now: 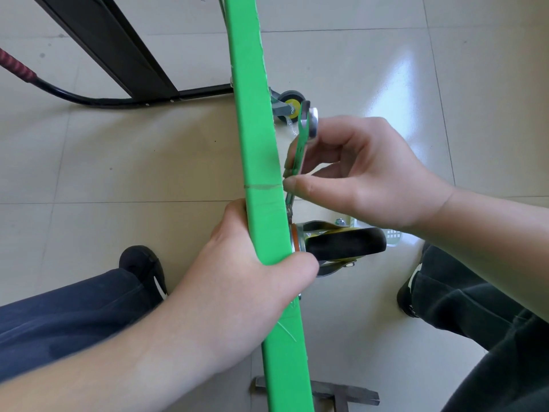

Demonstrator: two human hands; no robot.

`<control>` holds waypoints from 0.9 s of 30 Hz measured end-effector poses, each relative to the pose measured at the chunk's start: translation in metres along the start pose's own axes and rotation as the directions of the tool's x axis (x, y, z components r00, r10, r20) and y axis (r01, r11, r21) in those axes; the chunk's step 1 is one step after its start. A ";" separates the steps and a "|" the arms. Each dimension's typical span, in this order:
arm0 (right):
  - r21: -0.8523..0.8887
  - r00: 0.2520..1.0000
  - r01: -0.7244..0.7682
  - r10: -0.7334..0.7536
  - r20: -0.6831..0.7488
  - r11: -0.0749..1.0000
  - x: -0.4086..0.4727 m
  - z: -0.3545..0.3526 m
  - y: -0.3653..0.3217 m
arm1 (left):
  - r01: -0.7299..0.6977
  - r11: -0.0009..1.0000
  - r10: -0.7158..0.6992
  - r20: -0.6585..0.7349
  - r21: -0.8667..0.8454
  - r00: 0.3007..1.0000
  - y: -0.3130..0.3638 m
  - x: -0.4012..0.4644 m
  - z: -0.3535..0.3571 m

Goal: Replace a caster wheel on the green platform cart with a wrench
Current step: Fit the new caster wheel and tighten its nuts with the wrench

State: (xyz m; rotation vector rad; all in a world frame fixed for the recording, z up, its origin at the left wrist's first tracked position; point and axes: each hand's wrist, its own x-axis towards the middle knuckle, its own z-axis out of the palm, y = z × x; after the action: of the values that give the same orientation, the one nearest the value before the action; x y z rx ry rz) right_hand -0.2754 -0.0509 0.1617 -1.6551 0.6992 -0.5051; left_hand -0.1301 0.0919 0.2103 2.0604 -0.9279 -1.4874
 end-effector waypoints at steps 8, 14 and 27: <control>0.011 1.000 -0.004 0.004 -0.005 1.000 0.005 0.002 0.004 | -0.004 1.000 0.004 -0.015 0.015 1.000 0.000 0.001 0.000; 0.135 0.984 -0.151 0.162 -0.073 0.979 0.013 0.000 0.014 | -0.016 1.000 0.017 -0.028 0.004 0.999 -0.005 0.002 0.001; 0.332 0.705 -0.666 0.709 -0.015 0.668 0.035 0.010 0.040 | -0.098 0.994 0.101 -0.082 0.046 0.991 -0.006 0.002 0.005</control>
State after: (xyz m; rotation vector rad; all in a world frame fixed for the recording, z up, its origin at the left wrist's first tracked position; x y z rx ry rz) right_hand -0.2502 -0.0725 0.1191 -0.9506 1.2250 -0.1555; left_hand -0.1332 0.0948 0.2038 2.0576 -1.0210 -1.3300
